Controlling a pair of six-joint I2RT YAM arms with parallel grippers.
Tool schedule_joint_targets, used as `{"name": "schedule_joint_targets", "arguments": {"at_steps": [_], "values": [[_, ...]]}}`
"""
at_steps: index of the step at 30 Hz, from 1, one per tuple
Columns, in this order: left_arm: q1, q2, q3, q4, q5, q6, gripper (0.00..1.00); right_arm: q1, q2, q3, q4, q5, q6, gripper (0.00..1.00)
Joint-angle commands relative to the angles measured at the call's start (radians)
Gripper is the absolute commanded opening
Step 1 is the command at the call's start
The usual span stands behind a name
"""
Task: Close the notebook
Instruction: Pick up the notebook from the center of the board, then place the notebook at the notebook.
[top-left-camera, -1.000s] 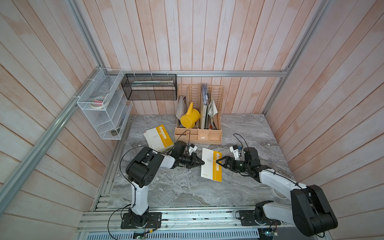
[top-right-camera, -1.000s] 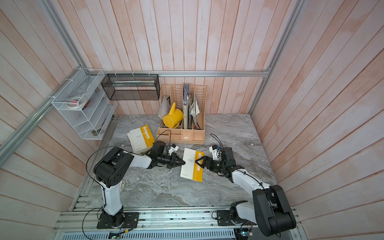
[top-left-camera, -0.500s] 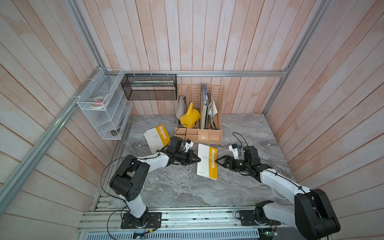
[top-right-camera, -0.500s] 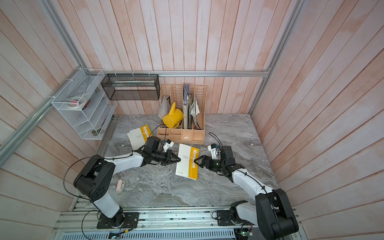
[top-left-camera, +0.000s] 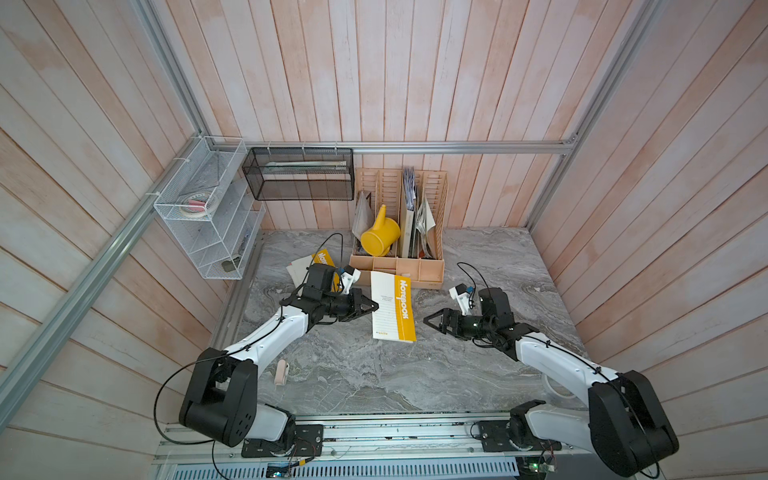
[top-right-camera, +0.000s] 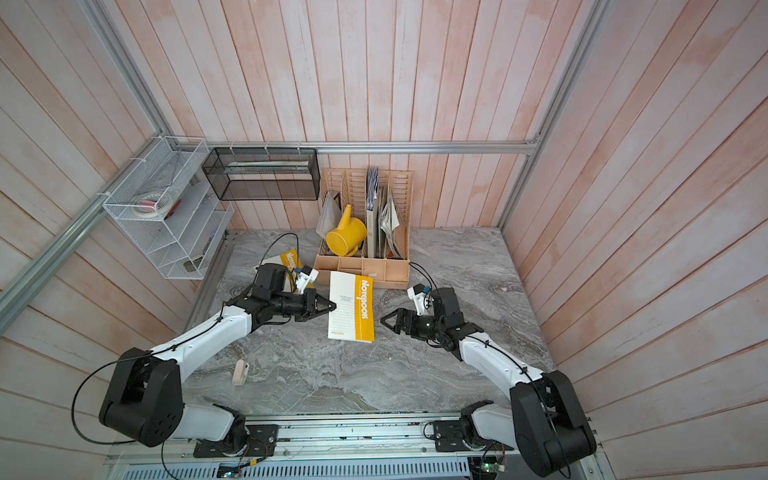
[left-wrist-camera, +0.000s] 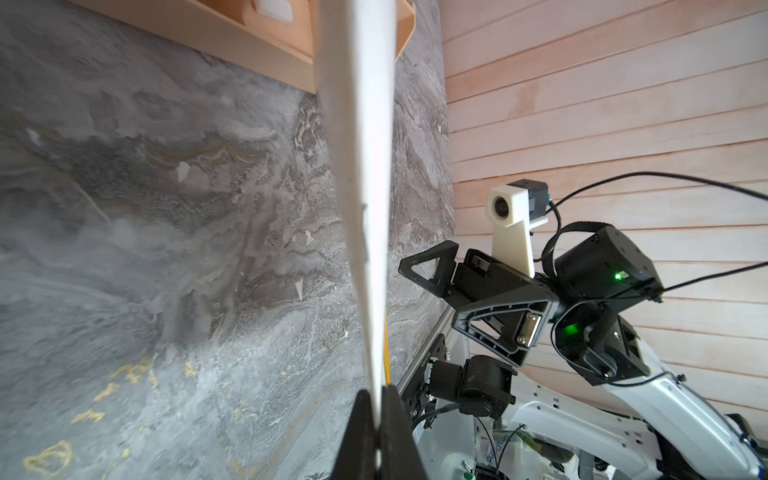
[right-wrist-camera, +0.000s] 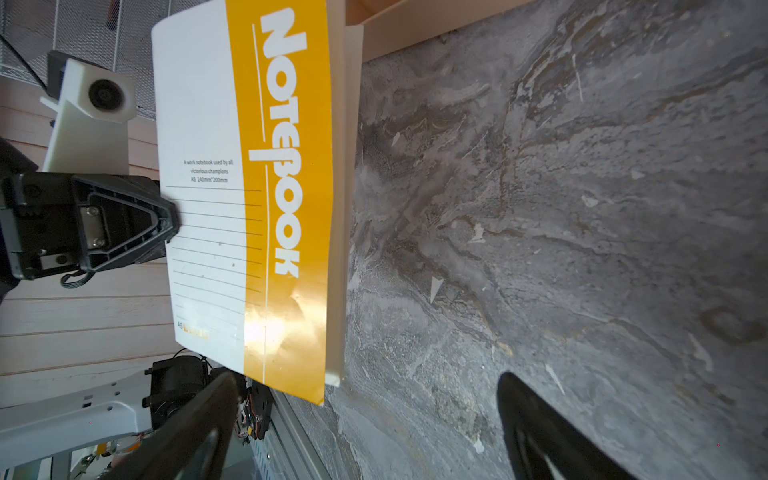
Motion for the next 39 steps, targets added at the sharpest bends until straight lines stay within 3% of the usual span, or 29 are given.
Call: {"name": "schedule_joint_targets", "arguments": {"at_steps": [1, 19, 39], "values": [[0.053, -0.044, 0.035, -0.103, -0.007, 0.067, 0.0, 0.009, 0.012, 0.022, 0.019, -0.009, 0.002, 0.98], [0.36, -0.041, 0.201, -0.302, 0.069, 0.236, 0.0, 0.044, 0.053, 0.025, 0.044, -0.01, 0.011, 0.98], [0.537, 0.127, 0.304, -0.297, 0.064, 0.263, 0.0, 0.054, 0.052, 0.032, 0.044, -0.014, 0.019, 0.98]]}}
